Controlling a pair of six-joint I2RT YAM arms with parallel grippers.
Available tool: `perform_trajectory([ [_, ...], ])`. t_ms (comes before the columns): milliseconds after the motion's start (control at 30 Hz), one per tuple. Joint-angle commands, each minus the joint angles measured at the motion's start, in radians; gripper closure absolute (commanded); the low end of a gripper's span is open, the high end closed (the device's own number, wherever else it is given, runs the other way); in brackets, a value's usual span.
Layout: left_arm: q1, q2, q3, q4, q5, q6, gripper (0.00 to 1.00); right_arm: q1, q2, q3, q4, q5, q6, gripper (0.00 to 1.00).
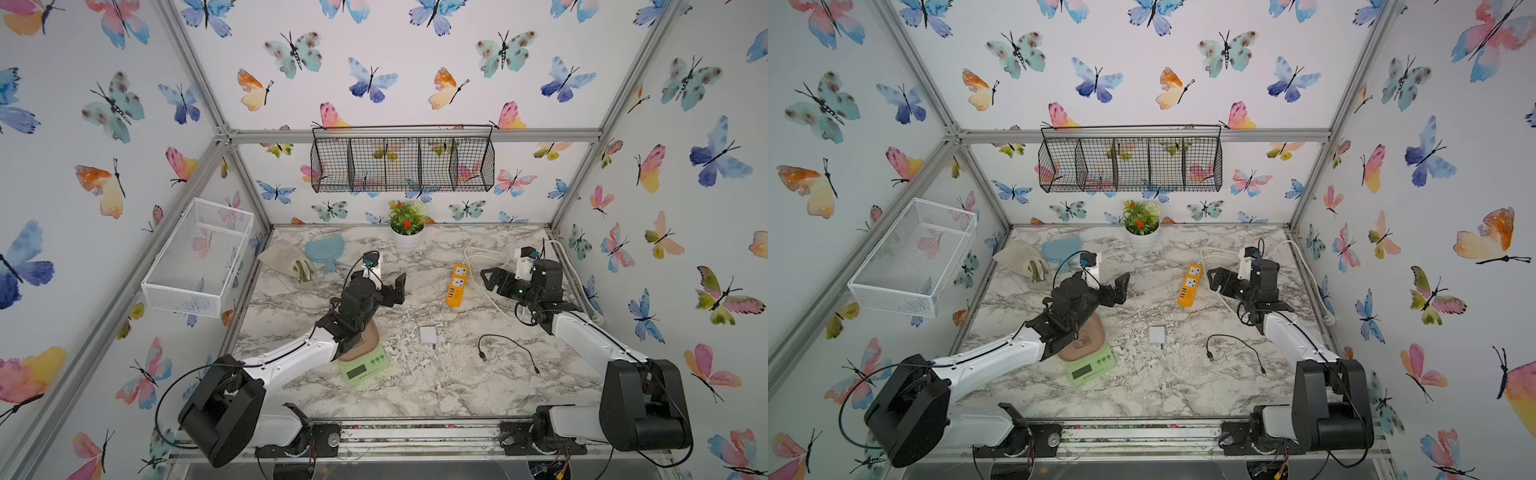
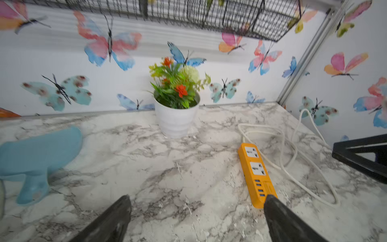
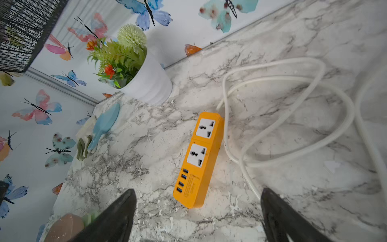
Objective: Charge the electronic scale
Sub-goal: Pick up the charging cable from the center of the board.
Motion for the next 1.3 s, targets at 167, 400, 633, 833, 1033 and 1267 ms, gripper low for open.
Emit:
perform_trajectory([
  [167, -0.032, 0.11, 0.063, -0.14, 0.176, -0.079, 0.02, 0.171, -0.013, -0.037, -0.302, 0.148, 0.022, 0.17],
  [400, -0.033, 0.138, 0.092, -0.209, 0.193, -0.084, 0.02, 0.359, -0.052, -0.059, -0.455, 0.343, 0.141, 0.21],
  [633, -0.033, 0.154, 0.08, -0.191, 0.209, -0.095, 0.02, 0.372, -0.041, -0.119, -0.476, 0.421, 0.179, 0.27],
  [833, -0.031, 0.156, 0.078, -0.181, 0.216, -0.1, 0.02, 0.373, -0.002, -0.124, -0.43, 0.421, 0.188, 0.44],
  [1033, -0.033, 0.142, 0.069, -0.178, 0.218, -0.108, 0.02, 0.373, 0.041, -0.113, -0.407, 0.41, 0.183, 0.57],
  [1267, -0.033, 0.118, 0.046, -0.15, 0.24, -0.117, 0.01, 0.372, 0.018, -0.1, -0.378, 0.368, 0.185, 0.88],
])
